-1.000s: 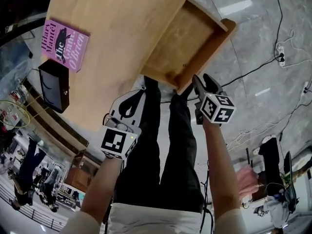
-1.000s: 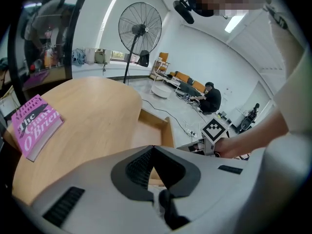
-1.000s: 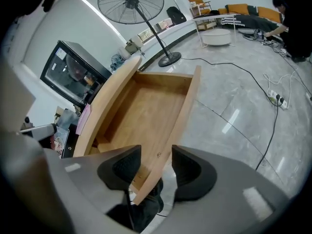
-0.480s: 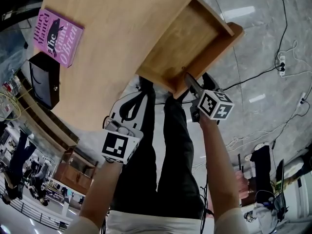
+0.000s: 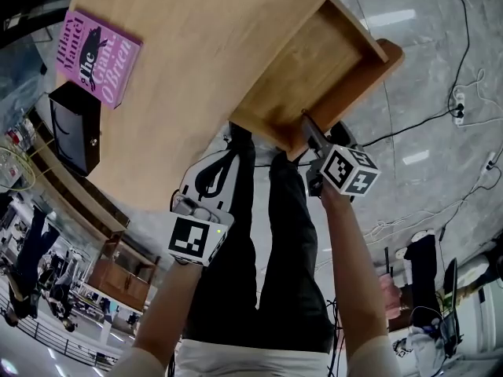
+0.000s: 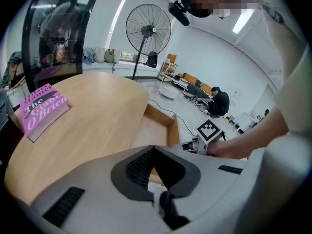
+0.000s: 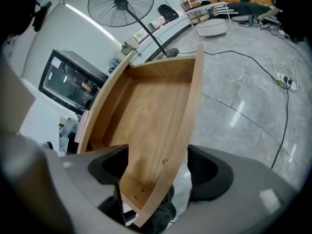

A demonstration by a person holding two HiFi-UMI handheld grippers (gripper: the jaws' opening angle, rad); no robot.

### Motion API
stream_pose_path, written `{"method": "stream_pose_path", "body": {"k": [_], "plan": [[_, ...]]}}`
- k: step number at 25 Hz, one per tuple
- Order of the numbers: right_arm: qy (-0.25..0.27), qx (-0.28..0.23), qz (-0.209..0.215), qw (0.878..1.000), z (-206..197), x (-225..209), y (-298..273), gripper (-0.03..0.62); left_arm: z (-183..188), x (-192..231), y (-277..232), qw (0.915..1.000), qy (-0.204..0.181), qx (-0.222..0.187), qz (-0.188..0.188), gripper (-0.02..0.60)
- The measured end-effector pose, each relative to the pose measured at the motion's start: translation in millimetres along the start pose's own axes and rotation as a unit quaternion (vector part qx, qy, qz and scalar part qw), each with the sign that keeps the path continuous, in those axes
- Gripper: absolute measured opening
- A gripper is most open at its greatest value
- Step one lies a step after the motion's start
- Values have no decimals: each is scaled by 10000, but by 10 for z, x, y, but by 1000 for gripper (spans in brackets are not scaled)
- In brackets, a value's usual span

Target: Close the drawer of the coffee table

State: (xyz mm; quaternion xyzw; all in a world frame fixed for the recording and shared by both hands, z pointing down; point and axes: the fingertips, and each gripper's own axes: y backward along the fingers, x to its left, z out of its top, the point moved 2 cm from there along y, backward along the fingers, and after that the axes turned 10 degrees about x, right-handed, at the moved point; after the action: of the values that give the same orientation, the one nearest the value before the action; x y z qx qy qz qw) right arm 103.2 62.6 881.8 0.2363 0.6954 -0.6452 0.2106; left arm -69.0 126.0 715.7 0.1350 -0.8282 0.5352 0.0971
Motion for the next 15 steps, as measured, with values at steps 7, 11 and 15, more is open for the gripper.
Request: {"method": "stream_pose_path", "body": {"k": [7, 11, 15], "plan": [[-93, -57, 33, 9999, 27, 41, 68, 382, 59, 129, 13, 10000, -14, -8, 3, 8], [-138, -165, 29, 9998, 47, 111, 116, 380, 87, 168, 20, 9998, 199, 57, -30, 8], [190, -260, 40, 9995, 159, 243, 180, 380, 146, 206, -2, 9998, 185, 36, -79, 8]]}}
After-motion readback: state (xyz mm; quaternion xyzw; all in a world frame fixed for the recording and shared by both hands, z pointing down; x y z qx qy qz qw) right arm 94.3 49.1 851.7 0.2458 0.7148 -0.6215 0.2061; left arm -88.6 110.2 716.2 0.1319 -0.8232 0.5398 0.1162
